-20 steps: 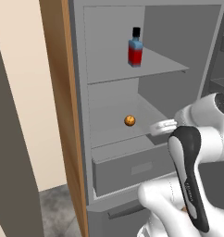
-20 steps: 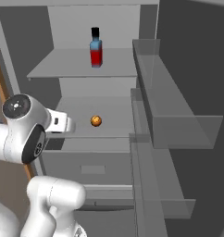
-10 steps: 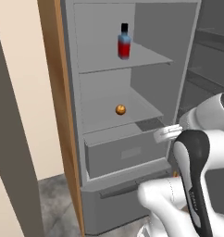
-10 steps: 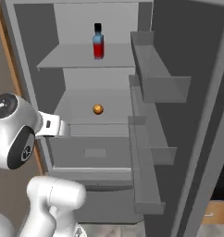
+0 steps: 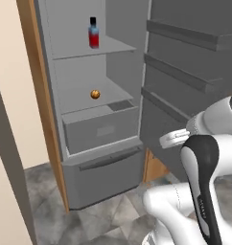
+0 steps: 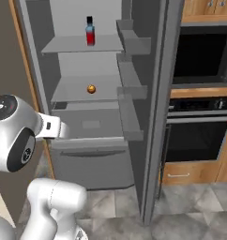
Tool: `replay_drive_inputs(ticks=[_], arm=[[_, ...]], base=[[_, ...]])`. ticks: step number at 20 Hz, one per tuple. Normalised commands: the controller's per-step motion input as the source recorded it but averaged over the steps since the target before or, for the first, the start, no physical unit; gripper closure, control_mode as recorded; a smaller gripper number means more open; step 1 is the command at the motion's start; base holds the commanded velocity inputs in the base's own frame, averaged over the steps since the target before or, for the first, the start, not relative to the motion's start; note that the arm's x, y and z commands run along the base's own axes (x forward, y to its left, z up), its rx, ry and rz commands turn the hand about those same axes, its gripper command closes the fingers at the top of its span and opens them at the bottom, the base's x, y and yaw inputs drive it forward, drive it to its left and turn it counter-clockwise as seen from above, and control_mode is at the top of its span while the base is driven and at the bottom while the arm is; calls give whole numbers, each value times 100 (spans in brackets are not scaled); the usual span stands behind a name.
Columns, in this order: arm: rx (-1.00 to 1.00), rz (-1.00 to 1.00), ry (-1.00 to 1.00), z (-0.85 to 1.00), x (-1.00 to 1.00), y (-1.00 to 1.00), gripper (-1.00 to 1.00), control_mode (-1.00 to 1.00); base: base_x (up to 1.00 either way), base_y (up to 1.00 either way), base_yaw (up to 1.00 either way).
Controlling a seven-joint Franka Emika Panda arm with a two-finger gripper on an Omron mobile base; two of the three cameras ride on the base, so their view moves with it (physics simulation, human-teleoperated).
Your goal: Place the liquor on the top shelf of the fridge to keep it out of children's reach, and place the orange and mushroom on lower shelves for easy access.
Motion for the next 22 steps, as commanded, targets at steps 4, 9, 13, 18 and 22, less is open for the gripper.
replay_drive_inputs(ticks=[4, 9, 13, 18, 22], arm=[[0, 0, 0, 0, 0, 0, -100, 100], [0, 0, 0, 0, 0, 0, -100, 100], [0, 0, 0, 0, 0, 0, -100, 100], [0, 0, 0, 0, 0, 0, -100, 100], [0, 0, 0, 0, 0, 0, -100, 100]], base=[[-85, -33, -46], [-60, -35, -57], [-39, -32, -62], [-11, -24, -63], [1, -21, -62]])
